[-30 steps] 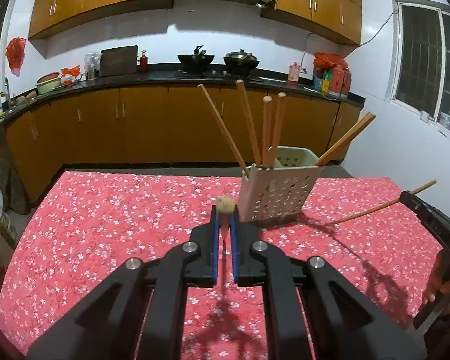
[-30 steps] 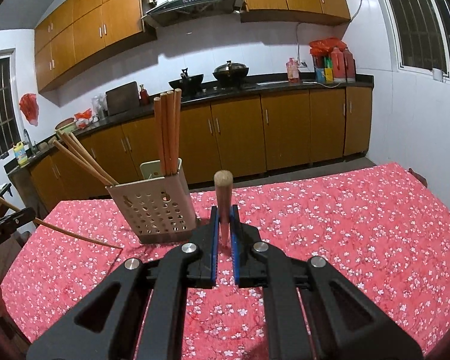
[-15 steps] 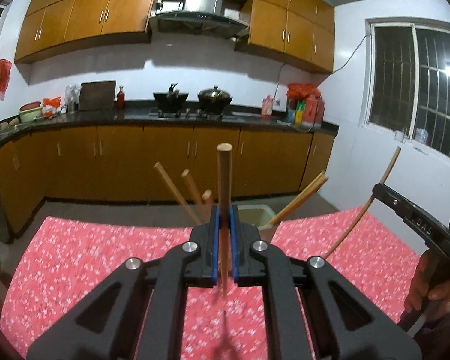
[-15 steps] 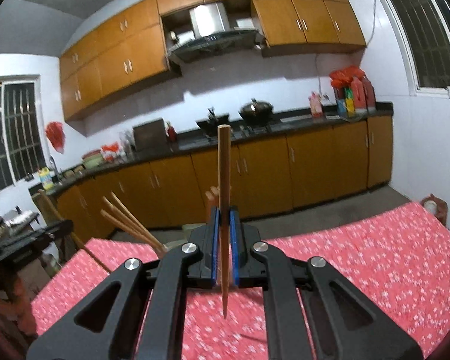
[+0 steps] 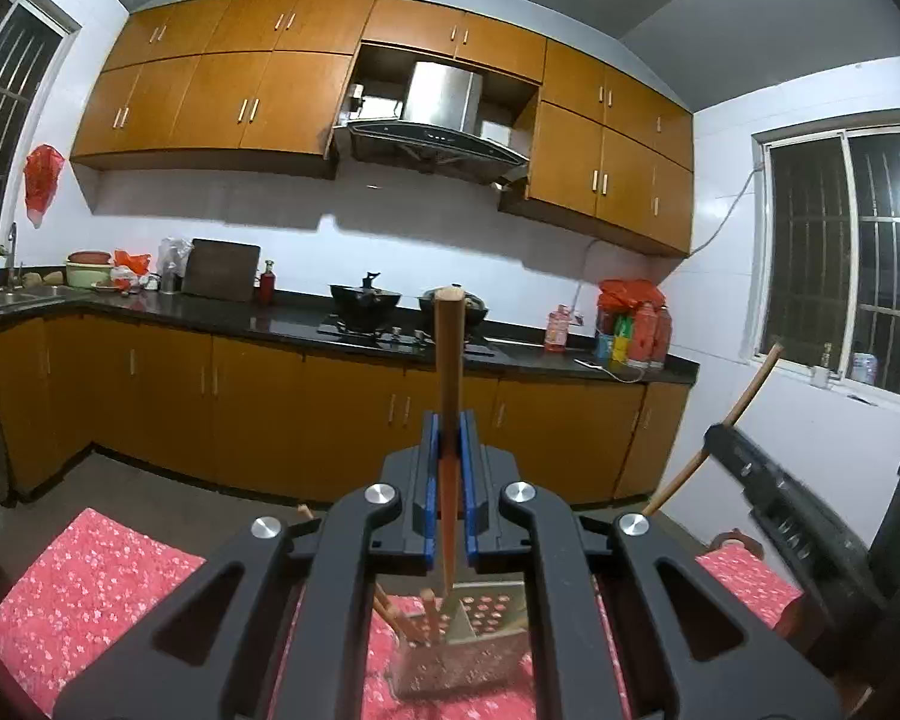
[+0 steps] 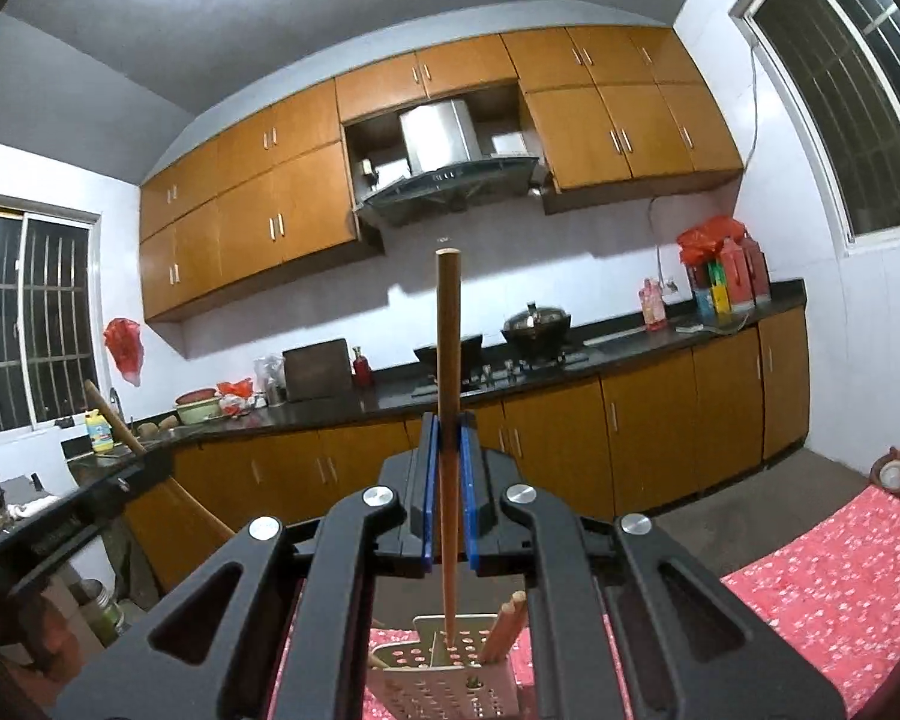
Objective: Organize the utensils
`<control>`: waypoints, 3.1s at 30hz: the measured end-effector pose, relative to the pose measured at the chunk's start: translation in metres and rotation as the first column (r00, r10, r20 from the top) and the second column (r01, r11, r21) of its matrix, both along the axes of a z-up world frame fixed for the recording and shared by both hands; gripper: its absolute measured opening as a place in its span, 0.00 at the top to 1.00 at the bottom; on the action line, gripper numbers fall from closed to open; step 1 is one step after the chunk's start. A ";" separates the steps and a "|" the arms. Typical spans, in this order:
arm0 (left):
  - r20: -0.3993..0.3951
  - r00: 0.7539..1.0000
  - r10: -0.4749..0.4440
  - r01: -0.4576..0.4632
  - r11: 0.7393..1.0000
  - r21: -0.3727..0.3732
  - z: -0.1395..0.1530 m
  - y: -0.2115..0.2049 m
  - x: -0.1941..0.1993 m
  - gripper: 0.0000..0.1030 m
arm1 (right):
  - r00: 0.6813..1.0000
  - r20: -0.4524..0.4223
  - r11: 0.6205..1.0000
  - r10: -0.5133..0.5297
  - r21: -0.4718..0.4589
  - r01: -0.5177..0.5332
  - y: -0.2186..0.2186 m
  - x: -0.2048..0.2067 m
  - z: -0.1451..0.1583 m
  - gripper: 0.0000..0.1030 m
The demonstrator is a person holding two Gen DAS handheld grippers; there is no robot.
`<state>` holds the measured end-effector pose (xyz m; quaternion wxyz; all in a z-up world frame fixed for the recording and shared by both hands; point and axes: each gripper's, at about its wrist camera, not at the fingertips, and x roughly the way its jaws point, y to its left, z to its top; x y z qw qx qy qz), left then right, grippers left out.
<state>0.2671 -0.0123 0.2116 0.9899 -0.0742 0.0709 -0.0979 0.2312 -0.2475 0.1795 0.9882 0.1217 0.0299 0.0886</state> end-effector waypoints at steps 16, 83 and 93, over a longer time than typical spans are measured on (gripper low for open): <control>-0.163 0.985 -0.051 0.048 0.999 -0.018 -0.053 -0.006 0.043 0.91 | 0.985 -0.164 0.996 0.057 -0.059 -0.067 0.024 0.034 -0.039 0.91; -0.259 0.950 0.176 -0.124 0.971 0.205 -0.209 0.026 -0.261 0.04 | 0.960 -0.242 0.953 -0.138 -0.295 0.063 0.014 -0.264 -0.163 0.02; -0.257 0.953 0.163 -0.112 0.973 0.203 -0.210 0.022 -0.265 0.04 | 0.958 -0.258 0.955 -0.124 -0.295 0.044 0.016 -0.264 -0.165 0.02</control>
